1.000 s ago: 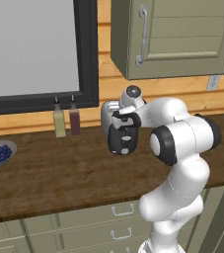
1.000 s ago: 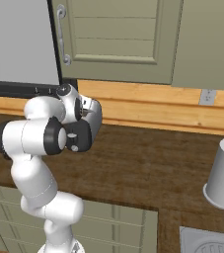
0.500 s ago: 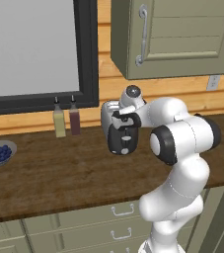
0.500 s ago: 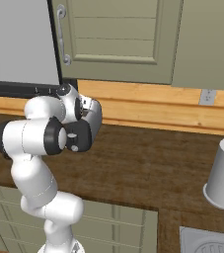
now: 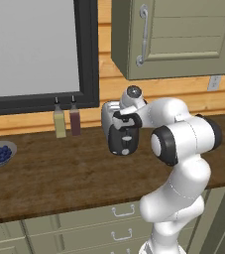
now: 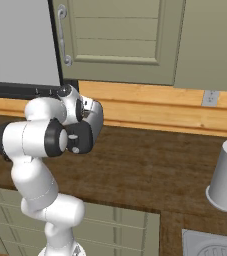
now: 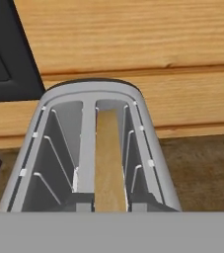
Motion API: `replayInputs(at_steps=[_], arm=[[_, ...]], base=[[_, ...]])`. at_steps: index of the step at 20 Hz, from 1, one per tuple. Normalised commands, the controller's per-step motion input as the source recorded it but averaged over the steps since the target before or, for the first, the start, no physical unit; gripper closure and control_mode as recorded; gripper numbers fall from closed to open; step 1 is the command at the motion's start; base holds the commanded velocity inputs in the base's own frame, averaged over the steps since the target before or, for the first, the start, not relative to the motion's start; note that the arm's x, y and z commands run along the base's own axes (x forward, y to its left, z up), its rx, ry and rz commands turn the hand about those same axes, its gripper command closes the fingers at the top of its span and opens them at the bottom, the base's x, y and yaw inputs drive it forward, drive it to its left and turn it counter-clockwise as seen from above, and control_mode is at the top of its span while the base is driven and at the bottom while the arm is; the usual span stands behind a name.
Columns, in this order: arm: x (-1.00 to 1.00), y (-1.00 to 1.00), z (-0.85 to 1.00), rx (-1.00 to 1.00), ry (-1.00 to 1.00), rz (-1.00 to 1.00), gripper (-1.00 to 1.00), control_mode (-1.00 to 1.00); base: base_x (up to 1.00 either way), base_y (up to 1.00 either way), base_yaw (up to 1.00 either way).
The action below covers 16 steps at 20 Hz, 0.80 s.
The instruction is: Start the toaster. Once the lever pops up, take the bread to the plate on the dining counter.
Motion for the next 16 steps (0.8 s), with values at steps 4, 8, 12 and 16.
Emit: replayInputs(at_steps=[4,8,12,16], arm=[[-0.15,0.0,0.01,0.0,-0.09,0.0,1.0,-1.0],[-0.43,0.0,0.07,0.0,-0.18,0.0,1.0,-1.0],[-0.46,0.0,0.13,0.0,-0.19,0.0,1.0,-1.0],[-0.03,0.0,0.54,0.0,-0.1,0.0,1.0,-1.0]], base=[[0.0,0.0,0.0],[0.0,0.0,0.0],[0.0,0.0,0.0],[0.0,0.0,0.0]])
